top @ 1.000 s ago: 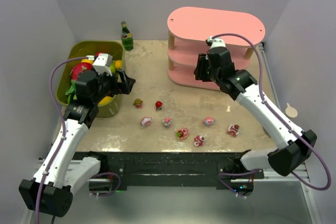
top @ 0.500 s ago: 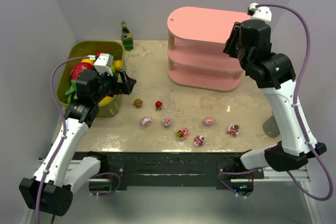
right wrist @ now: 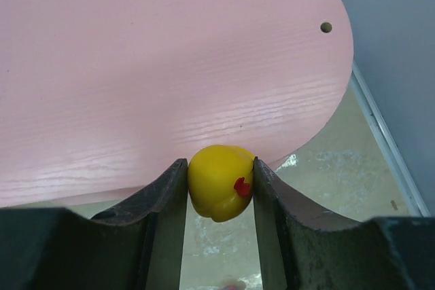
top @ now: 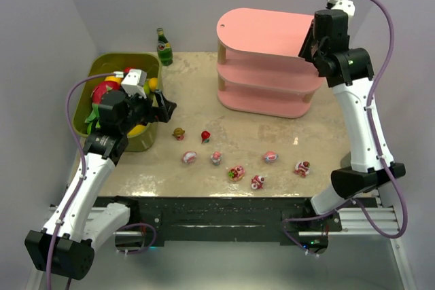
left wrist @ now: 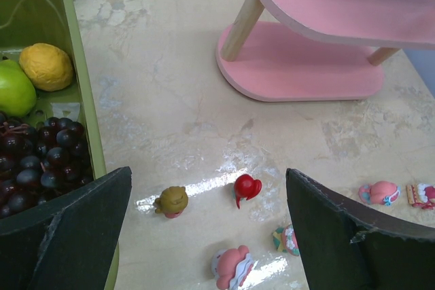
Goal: Place and organize the plastic toys onto the shelf
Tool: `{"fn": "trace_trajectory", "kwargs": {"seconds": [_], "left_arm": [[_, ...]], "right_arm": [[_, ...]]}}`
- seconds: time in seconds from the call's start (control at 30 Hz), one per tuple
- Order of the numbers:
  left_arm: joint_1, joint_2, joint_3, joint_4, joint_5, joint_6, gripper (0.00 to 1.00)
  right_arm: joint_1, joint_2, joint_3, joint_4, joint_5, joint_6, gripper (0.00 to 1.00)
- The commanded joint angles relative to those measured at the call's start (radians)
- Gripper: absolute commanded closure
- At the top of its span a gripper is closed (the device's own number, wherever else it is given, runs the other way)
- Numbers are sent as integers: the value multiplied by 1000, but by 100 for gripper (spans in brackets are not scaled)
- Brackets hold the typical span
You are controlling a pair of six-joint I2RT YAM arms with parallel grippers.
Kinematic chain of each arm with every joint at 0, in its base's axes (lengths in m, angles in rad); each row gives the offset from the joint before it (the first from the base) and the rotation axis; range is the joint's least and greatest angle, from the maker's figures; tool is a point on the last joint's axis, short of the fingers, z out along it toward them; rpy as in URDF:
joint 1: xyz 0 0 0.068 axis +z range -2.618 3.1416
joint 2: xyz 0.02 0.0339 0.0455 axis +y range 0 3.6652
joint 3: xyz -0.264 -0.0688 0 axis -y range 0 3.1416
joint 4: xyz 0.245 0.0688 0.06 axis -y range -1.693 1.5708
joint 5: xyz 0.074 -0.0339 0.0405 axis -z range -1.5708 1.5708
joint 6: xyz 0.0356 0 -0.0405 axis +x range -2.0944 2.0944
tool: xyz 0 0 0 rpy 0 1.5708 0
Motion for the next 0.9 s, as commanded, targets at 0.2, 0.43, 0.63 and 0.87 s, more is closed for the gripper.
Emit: {"fn": "trace_trajectory", "kwargs": {"seconds": [0.2, 0.43, 0.63, 0.87], "left_arm": [[8, 0, -3, 20, 10, 4, 0], [8, 5, -3, 19, 12, 3, 0], [10, 6, -3, 17, 9, 4, 0], [10, 6, -2, 14, 4, 4, 0]], "right_arm": [[-90, 31, 96, -4, -74, -42, 100], [-116, 42, 73, 32, -108, -28, 100], [-127, 57, 58, 56, -117, -11, 92], [-139, 65, 49, 85, -117, 7, 78]]}}
